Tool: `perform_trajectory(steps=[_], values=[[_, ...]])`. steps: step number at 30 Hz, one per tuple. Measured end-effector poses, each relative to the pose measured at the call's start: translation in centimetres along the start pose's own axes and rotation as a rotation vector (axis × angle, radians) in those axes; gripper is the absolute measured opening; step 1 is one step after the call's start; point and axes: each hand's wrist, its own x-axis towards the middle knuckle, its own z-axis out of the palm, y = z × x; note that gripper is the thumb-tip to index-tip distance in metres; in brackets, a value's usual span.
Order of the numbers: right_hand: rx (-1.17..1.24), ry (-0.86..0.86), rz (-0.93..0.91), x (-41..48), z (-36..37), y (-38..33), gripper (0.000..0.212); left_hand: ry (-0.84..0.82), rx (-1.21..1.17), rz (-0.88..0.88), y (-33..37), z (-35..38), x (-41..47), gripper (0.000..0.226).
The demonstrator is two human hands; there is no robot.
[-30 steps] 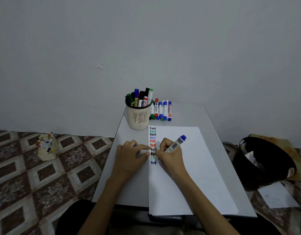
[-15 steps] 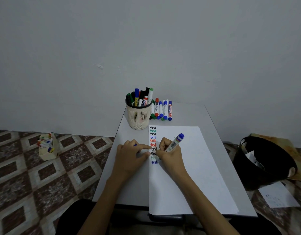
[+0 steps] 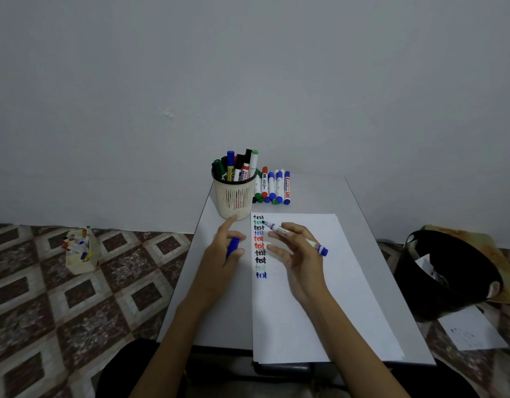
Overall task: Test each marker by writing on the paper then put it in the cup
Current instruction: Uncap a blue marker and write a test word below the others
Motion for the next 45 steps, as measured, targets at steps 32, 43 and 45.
perform_trajectory(steps=[32, 43, 45], values=[[-0.253, -0.219, 0.059, -0.4, 0.1, 0.3, 0.010, 0.012, -0.048, 0.222, -1.0, -1.2, -0.1, 0.033], [-0.489, -0.297, 0.099, 1.5, 0.3, -2.0, 0.003, 0.192, -0.345, -0.003, -0.1, -1.5, -0.1, 0.027], [-0.768, -0.387, 0.059, 2.0, 0.5, -2.8, 0.010, 0.198, -0.364, -0.006, -0.1, -1.5, 0.0, 0.038]])
